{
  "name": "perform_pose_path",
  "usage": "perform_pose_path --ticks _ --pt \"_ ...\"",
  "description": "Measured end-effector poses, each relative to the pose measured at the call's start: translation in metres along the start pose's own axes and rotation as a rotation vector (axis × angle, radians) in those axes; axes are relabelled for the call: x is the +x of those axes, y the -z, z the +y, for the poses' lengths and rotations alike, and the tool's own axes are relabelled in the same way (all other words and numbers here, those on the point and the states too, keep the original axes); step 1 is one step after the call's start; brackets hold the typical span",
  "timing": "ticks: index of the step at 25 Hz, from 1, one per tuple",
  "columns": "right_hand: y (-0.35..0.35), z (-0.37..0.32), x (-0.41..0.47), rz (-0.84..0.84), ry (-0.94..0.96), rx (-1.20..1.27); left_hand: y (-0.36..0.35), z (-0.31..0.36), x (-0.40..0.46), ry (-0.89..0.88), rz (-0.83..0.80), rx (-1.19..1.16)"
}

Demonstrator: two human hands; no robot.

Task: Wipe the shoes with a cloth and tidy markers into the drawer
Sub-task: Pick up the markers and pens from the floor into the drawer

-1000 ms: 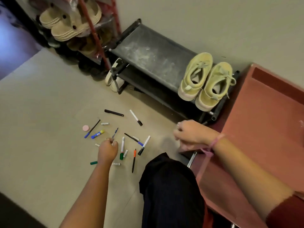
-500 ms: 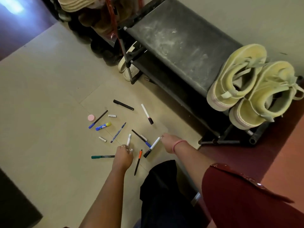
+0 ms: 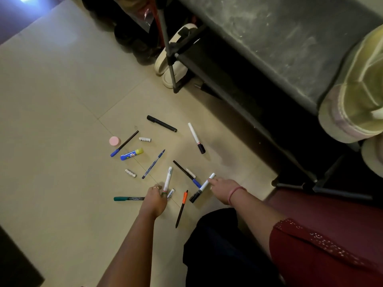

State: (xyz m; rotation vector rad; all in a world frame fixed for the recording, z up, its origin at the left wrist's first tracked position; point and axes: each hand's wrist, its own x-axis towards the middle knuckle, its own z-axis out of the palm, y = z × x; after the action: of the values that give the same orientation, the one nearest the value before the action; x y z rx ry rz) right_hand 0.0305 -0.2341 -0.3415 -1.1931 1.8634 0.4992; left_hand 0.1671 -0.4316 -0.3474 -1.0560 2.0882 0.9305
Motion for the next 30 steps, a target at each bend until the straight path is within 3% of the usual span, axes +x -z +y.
perform_pose_path --ticks 4,6,8,11,13,15,17,20,22,26,30 --pt "-0.005 0.01 0.025 0.09 0.062 -0.09 -0.004 -0.002 0.027 0.06 0.125 0.003" --pt "-0.015 0.009 0.036 0.273 0.1 -0.174 -0.012 -0.002 0.04 0.073 0.142 0.023" --pt "-0.016 0.008 0.035 0.28 0.041 -0.24 -0.021 0.001 0.047 0.073 0.126 0.032" --pt "-0.033 0.01 0.044 0.325 0.137 -0.183 -0.032 0.004 0.055 0.061 0.137 0.085" --pt "-0.041 0.02 0.052 0.197 0.242 -0.099 -0.034 0.005 0.061 0.083 0.153 0.085" --pt "-0.028 0.033 0.053 0.218 0.285 0.13 -0.034 0.004 0.063 0.05 0.159 0.055" --pt "-0.009 0.044 0.059 0.435 0.153 0.487 -0.033 0.0 0.063 -0.016 0.219 0.004" --pt "0.03 0.051 0.081 0.735 -0.281 0.977 -0.025 -0.013 0.059 0.038 0.343 -0.295" --pt "0.055 0.05 0.099 0.691 -0.469 1.135 -0.018 -0.027 0.053 0.178 0.423 -0.519" --pt "0.064 0.035 0.123 0.412 -0.553 1.109 -0.009 -0.058 0.041 0.497 0.591 -1.045" --pt "0.051 0.032 0.125 0.369 -0.617 1.034 -0.002 -0.073 0.041 0.601 0.58 -1.081"
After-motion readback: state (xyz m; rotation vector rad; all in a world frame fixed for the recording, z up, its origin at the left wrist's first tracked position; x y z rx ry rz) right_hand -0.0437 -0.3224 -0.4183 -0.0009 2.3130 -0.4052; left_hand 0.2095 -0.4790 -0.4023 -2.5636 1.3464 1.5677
